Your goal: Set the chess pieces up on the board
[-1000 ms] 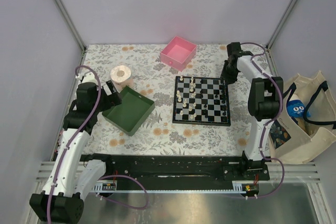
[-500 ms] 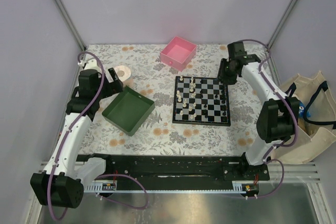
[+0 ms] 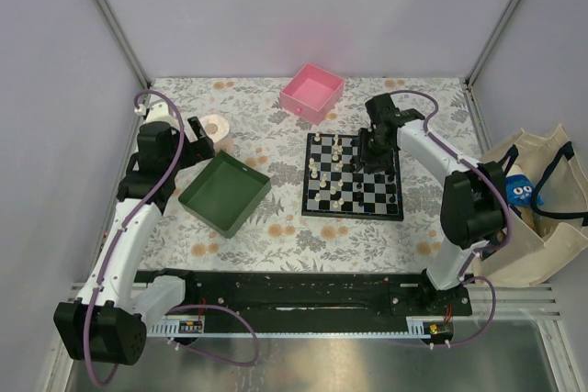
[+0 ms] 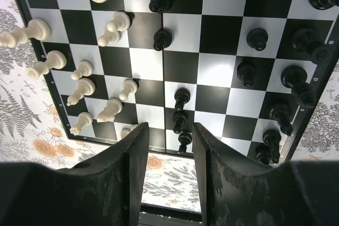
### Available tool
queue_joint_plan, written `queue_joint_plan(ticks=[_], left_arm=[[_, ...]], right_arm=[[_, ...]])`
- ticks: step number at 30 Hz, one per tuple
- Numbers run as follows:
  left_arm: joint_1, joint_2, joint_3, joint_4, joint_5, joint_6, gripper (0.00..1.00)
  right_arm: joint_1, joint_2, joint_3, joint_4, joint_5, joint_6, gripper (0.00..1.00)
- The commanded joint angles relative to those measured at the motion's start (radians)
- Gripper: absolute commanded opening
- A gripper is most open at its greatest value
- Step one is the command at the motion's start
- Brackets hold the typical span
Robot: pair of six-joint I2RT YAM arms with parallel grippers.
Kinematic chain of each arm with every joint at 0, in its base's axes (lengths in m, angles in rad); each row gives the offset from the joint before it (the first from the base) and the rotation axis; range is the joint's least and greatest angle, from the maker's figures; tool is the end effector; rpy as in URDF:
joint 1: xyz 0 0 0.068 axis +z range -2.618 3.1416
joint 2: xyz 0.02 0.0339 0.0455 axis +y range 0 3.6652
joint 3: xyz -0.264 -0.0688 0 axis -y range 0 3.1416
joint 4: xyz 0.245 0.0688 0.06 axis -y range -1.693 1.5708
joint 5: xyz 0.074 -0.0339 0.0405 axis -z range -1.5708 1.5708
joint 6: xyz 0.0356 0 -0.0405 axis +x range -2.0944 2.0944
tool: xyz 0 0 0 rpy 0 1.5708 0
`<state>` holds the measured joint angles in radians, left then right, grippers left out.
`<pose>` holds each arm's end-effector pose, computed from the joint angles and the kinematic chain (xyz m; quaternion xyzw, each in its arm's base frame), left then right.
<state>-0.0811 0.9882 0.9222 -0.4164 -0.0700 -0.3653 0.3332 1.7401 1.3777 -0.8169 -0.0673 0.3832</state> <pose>0.2197 -0.0154 0.3269 -0.1390 0.8438 -0.0853 0.5112 0.3362 0.1189 0.2417 0.0180 0.9802 0.0991 0.1705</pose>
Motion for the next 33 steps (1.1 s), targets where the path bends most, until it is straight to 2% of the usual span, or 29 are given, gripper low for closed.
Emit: queue_joint_plan(ticks=[1, 9, 16, 20, 26, 31, 33], left_arm=[[0.004, -0.011, 0.006, 0.053, -0.034, 0.020, 0.99], [0.004, 0.001, 0.007, 0.048, -0.031, 0.022, 0.99], [0.004, 0.006, 0.010, 0.045, -0.024, 0.017, 0.99], [0.004, 0.003, 0.009, 0.042, -0.024, 0.016, 0.99], [0.004, 0.004, 0.009, 0.041, -0.019, 0.016, 0.99], [0.004, 0.004, 0.007, 0.041, -0.013, 0.012, 0.99], [0.004, 0.006, 0.007, 0.042, -0.014, 0.012, 0.99]], right_arm=[[0.016, 0.050, 0.009, 0.012, 0.000, 0.011, 0.46], [0.030, 0.131, 0.023, -0.002, 0.021, 0.005, 0.45], [0.040, 0.150, 0.021, -0.001, 0.012, 0.005, 0.41], [0.041, 0.170, 0.029, -0.014, 0.023, 0.003, 0.34], [0.041, 0.171, 0.023, -0.016, 0.038, 0.003, 0.34], [0.041, 0.161, 0.017, -0.014, 0.043, -0.001, 0.20], [0.041, 0.142, 0.014, -0.022, 0.061, -0.006, 0.18]])
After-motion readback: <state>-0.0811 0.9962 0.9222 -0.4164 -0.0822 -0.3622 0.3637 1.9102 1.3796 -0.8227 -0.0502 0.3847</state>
